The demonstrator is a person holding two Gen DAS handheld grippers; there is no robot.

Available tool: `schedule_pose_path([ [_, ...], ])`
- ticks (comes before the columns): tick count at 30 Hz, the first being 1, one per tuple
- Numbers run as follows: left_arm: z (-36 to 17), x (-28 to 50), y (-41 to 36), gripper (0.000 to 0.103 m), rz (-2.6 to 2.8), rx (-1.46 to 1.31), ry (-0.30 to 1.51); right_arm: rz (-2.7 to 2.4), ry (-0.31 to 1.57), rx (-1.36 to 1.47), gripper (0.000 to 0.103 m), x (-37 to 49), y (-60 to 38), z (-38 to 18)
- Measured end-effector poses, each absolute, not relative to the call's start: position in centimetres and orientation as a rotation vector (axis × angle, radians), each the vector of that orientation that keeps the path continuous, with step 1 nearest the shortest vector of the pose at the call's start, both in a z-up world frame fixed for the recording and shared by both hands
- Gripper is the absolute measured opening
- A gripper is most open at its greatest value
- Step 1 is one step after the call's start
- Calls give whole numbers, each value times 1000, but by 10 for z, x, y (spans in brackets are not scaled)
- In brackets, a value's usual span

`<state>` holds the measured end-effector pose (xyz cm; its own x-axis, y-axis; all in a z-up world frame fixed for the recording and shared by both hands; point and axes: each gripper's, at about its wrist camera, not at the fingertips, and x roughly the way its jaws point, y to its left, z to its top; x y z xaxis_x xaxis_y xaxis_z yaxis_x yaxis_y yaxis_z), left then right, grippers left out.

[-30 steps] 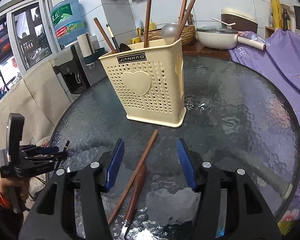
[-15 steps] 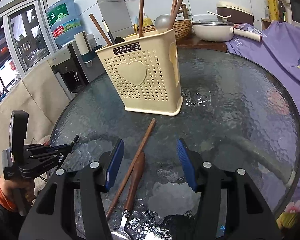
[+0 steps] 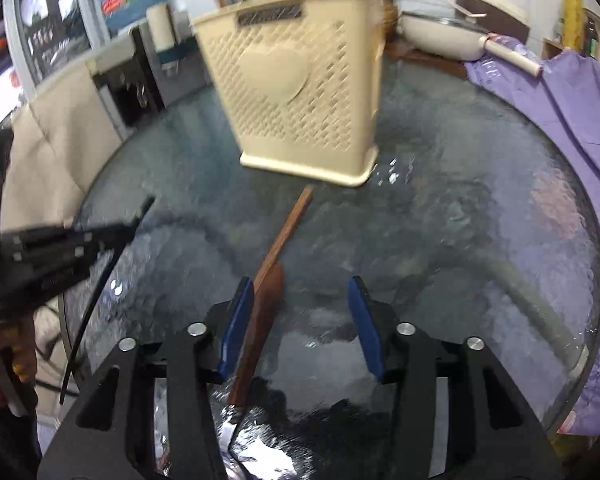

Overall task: Organize utensils
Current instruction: 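Grasp the wooden-handled metal spoon with the right tool while the left tool grasps a black chopstick, then lift the spoon with the right tool while the left tool carries the black chopstick to the holder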

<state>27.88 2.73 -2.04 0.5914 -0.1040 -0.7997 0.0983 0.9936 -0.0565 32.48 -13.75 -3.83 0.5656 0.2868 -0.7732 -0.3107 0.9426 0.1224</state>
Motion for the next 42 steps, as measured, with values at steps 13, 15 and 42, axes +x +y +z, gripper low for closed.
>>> schedule_pose_path([
  [13, -13, 282, 8, 7, -173, -13, 906, 313, 955, -159, 21, 329, -108, -51],
  [15, -9, 282, 6, 7, -181, -12, 896, 319, 952, -156, 20, 330, -106, -50],
  [42, 76, 249, -10, 7, -347, -120, 659, 460, 602, 171, 16, 296, -191, 58],
])
